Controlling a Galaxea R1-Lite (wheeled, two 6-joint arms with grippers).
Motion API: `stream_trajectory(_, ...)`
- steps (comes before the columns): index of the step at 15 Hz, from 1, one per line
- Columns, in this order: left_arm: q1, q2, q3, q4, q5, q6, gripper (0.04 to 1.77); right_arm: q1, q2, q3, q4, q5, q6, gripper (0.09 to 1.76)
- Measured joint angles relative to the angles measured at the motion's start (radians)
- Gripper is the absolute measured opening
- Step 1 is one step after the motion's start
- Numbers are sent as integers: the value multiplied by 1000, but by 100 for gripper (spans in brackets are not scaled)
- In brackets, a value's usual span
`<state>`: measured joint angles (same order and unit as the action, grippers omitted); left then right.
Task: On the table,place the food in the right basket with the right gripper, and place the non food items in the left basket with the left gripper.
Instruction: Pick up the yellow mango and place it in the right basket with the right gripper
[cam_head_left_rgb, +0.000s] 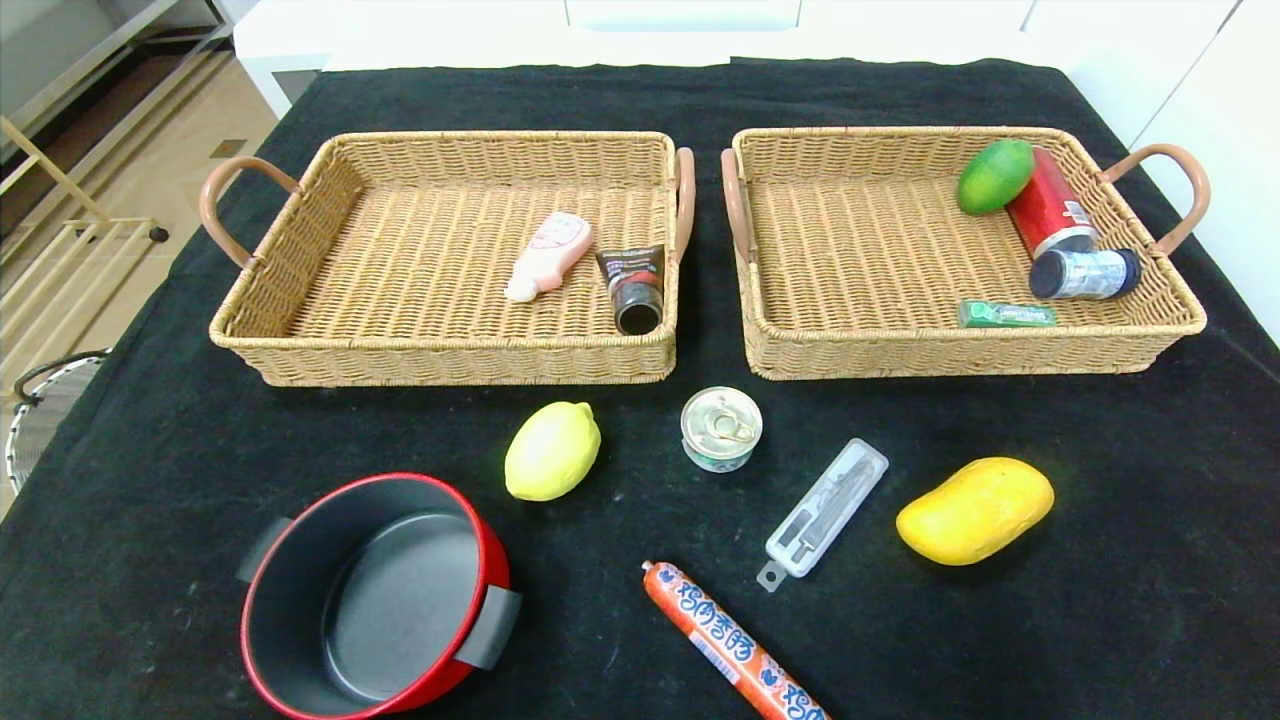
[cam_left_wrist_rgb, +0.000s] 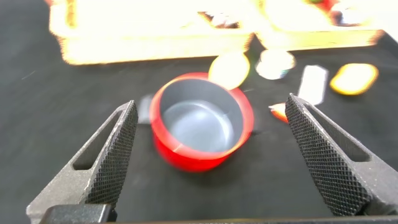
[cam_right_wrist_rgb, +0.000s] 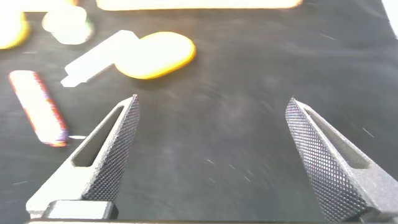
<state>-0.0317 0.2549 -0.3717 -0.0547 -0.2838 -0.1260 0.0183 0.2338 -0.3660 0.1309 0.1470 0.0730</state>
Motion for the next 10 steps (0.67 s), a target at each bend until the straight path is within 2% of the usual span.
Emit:
stream_trajectory(2, -8, 113, -71, -5, -55, 11, 172, 16, 101, -80, -13, 113, 0, 171)
stream_trajectory(4, -30, 229, -142, -14, -100, 17, 172, 25, 196, -149, -17, 160, 0, 171)
stream_trajectory(5, -64, 288, -183, -15, -116, 19, 172, 30, 246, -185, -20, 170, -1, 171)
stream_trajectory(7, -175, 386, -246, -12, -125, 21, 172, 51, 339, -246, -24, 175, 0, 171)
stream_trajectory(10, -334, 512, -323, -12, -126, 34, 172, 139, 478, -306, -69, 167, 10, 171)
